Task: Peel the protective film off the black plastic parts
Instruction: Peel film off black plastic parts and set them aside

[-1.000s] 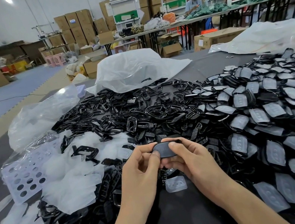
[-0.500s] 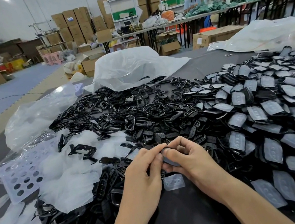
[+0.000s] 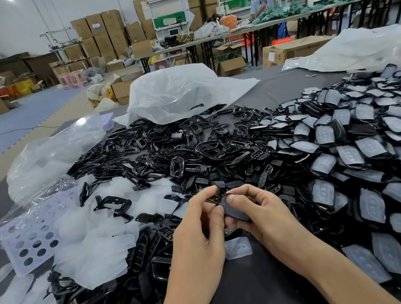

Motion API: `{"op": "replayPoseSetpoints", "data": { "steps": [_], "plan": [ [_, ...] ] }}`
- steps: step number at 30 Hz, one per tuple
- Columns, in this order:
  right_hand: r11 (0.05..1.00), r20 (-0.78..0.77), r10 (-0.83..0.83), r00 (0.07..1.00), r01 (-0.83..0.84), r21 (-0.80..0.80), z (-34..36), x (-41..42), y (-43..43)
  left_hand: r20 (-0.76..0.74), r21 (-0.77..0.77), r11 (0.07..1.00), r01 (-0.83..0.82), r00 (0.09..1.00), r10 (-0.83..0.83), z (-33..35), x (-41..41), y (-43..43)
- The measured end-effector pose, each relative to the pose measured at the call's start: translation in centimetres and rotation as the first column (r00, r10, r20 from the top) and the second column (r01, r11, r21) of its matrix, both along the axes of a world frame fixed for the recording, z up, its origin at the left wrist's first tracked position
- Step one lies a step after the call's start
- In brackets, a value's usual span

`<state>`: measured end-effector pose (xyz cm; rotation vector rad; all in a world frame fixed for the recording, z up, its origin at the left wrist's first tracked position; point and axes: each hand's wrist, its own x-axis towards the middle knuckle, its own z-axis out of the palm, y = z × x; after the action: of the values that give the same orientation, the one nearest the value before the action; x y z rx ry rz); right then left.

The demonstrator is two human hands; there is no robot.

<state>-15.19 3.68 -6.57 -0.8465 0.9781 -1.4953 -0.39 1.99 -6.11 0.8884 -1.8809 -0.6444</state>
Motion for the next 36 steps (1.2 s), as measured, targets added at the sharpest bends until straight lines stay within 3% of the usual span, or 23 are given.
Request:
{"op": "replayPoseSetpoints", "data": {
  "steps": [2, 6, 10, 13, 15, 20, 25, 30, 36],
  "plan": [
    [1.000, -0.004, -0.019, 1.000, 0.019, 0.002, 0.1, 0.0, 0.0, 0.052, -0.050, 0.999, -0.003, 0.999, 0.005, 0.1, 0.1, 0.2],
    [0.991, -0.032, -0.135, 0.990, 0.135, 0.004, 0.3, -0.1, -0.1, 0.297, -0.218, 0.975, 0.038, 0.954, 0.029, 0.2, 0.4, 0.5],
    [0.989, -0.013, -0.148, 0.989, 0.148, 0.019, 0.4, -0.3, 0.0, 0.469, -0.244, 0.955, 0.168, 0.883, -0.036, 0.0, -0.3, 1.3],
    [0.989, 0.026, -0.144, 0.989, 0.143, 0.035, 0.6, -0.6, 0.2, 0.500, -0.242, 0.949, 0.201, 0.864, -0.056, -0.3, -0.9, 1.8],
    [0.990, 0.044, -0.143, 0.989, 0.142, 0.023, 0.8, -0.8, 0.2, 0.444, -0.228, 0.955, 0.192, 0.893, -0.074, -0.2, -0.9, 1.9],
    [0.992, 0.046, -0.126, 0.991, 0.126, -0.003, 0.5, -0.6, -0.1, 0.142, -0.178, 0.984, 0.031, 0.990, -0.006, 0.3, -0.4, 1.4],
    [0.996, 0.007, -0.086, 0.996, 0.086, -0.003, 0.5, -0.3, 0.1, -0.042, 0.044, 0.995, -0.088, 0.995, 0.090, 0.1, -0.3, 0.6],
    [0.999, -0.057, -0.042, 0.997, 0.042, -0.012, 0.6, 0.3, 0.3, -0.165, 0.309, 0.950, 0.048, 0.986, 0.004, 0.2, -0.6, 0.3],
    [0.996, -0.186, -0.061, 0.981, 0.048, -0.073, 0.7, 0.7, 0.7, -0.131, 0.302, 0.953, -0.015, 0.990, 0.057, -0.1, -0.6, 0.2]
  ]
}}
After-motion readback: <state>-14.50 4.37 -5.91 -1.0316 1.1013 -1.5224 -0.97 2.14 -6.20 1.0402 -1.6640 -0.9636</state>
